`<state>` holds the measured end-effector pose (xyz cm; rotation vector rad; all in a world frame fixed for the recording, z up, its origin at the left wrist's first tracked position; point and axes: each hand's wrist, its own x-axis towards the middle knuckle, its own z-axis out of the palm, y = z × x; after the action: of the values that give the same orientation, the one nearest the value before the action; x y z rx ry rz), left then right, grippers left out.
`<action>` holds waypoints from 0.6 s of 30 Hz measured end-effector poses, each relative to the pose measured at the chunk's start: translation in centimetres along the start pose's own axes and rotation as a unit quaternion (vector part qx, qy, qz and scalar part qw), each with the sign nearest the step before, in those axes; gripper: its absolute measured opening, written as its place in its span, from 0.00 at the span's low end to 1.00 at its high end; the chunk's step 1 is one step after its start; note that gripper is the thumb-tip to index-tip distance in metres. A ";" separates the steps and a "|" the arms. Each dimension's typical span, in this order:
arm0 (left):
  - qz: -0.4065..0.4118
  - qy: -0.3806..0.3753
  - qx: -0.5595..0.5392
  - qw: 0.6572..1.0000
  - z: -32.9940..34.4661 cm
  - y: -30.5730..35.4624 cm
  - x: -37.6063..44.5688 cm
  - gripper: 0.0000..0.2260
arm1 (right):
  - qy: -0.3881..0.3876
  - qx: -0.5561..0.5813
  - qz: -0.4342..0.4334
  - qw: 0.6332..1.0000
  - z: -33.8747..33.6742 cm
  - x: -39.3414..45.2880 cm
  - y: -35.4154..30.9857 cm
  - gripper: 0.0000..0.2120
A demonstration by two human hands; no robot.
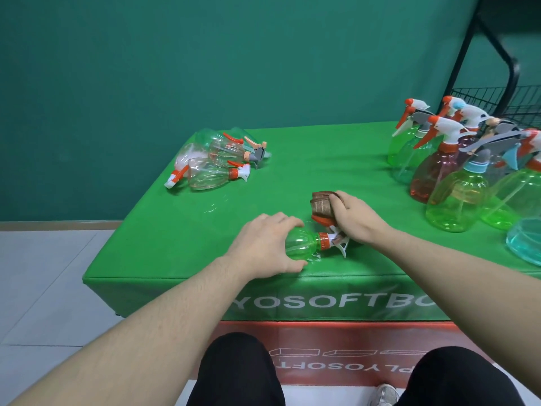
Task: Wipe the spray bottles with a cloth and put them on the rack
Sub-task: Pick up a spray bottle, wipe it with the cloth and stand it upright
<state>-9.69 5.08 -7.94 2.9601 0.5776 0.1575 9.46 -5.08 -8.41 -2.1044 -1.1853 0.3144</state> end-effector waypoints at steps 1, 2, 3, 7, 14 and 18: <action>0.000 -0.003 0.000 1.000 -0.1 0.0 0.0 0.37 | 0.017 0.020 0.015 1.000 0.0 0.0 0.0 0.18; -0.001 -0.006 -0.002 1.000 -0.1 -0.1 0.0 0.38 | 0.028 0.041 0.032 0.998 0.0 0.0 0.0 0.19; -0.001 -0.011 -0.004 1.000 -0.3 -0.1 0.1 0.38 | 0.037 0.065 0.048 0.996 0.0 0.0 0.1 0.19; 0.004 -0.054 -0.017 0.998 -1.0 -0.4 0.0 0.41 | 0.084 0.146 0.113 0.979 -1.1 -0.8 0.3 0.20; -0.025 -0.112 -0.046 0.992 -2.3 -0.6 0.1 0.41 | 0.100 0.252 0.178 0.946 -2.2 -2.2 1.1 0.18; -0.064 -0.067 -0.105 0.990 -2.3 -0.7 0.0 0.39 | 0.093 0.297 0.179 0.933 -2.3 -3.2 0.6 0.08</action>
<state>-10.27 5.97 -5.80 2.6953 0.6845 0.0066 9.26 -8.96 -7.45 -1.7439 -0.4961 0.5487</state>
